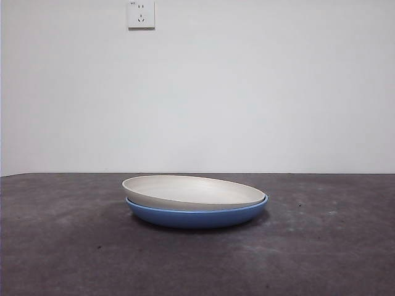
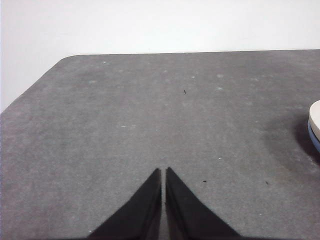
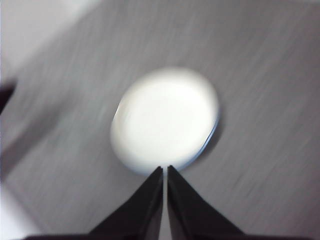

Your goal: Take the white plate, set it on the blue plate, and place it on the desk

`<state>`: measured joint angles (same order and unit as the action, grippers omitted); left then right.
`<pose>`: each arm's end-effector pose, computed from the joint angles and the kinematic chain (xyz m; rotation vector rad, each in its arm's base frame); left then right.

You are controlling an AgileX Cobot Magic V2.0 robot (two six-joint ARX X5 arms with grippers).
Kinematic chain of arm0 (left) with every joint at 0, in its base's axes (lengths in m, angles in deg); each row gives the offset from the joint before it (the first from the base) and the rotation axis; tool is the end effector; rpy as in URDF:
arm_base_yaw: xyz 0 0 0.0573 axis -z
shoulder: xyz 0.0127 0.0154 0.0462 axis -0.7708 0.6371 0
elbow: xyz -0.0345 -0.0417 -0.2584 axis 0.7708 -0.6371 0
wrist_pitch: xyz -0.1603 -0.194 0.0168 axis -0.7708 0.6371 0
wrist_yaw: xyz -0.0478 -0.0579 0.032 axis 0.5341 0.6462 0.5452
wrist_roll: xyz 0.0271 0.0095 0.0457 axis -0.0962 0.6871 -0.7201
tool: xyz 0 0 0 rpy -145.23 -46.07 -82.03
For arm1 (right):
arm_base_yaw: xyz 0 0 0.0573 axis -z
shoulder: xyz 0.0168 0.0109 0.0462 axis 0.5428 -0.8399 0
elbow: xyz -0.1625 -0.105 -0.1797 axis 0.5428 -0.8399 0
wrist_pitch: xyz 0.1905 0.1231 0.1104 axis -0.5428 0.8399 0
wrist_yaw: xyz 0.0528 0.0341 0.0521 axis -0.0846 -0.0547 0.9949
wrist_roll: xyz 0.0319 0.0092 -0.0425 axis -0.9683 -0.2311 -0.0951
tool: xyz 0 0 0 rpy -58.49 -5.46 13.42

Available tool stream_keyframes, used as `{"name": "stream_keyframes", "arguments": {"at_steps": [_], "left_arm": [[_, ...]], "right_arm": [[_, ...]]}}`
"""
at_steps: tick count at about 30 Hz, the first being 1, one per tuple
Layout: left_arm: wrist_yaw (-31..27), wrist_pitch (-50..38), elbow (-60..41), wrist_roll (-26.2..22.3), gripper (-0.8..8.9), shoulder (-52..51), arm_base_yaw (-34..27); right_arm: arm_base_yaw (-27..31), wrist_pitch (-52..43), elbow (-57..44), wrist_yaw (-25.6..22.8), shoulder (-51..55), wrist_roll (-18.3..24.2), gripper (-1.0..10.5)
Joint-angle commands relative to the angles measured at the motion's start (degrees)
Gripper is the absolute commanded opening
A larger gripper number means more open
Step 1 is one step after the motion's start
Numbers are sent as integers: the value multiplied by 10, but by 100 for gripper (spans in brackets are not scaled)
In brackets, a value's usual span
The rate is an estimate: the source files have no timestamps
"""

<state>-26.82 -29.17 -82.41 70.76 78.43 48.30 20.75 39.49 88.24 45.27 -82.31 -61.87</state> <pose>0.0948 0.0015 0.1569 0.0306 0.1499 -0.0351 0.1081 0.0362 0.3607 0.0833 0.4984 0.6443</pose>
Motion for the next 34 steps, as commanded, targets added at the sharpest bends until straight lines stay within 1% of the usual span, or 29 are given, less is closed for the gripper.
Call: {"name": "stream_keyframes", "arguments": {"at_steps": [1, 4, 8, 12, 17, 21, 23, 29, 34], "left_arm": [[-1, 4, -12, 2, 15, -1, -1], [-1, 4, -12, 2, 15, -1, -1], [-1, 5, -12, 2, 15, -1, -1], [-1, 5, -12, 2, 15, -1, -1], [-1, 5, -12, 2, 15, -1, -1], [-1, 5, -12, 2, 15, -1, -1], [-1, 5, -12, 2, 15, -1, -1], [-1, 5, -12, 2, 15, -1, -1], [-1, 5, -12, 2, 15, -1, -1]], "right_arm": [[51, -93, -42, -1, 52, 10, 8], [96, -183, -117, -17, 115, 11, 8], [130, -295, -236, -64, 198, 9, 8], [146, -391, -347, -99, 274, 1, 8], [147, -468, -445, -157, 337, 0, 8], [147, -489, -502, -203, 366, -1, 8], [147, -490, -523, -213, 375, -2, 8], [147, -485, -570, -216, 392, -25, 8], [147, -430, -569, -216, 392, -25, 8]]}}
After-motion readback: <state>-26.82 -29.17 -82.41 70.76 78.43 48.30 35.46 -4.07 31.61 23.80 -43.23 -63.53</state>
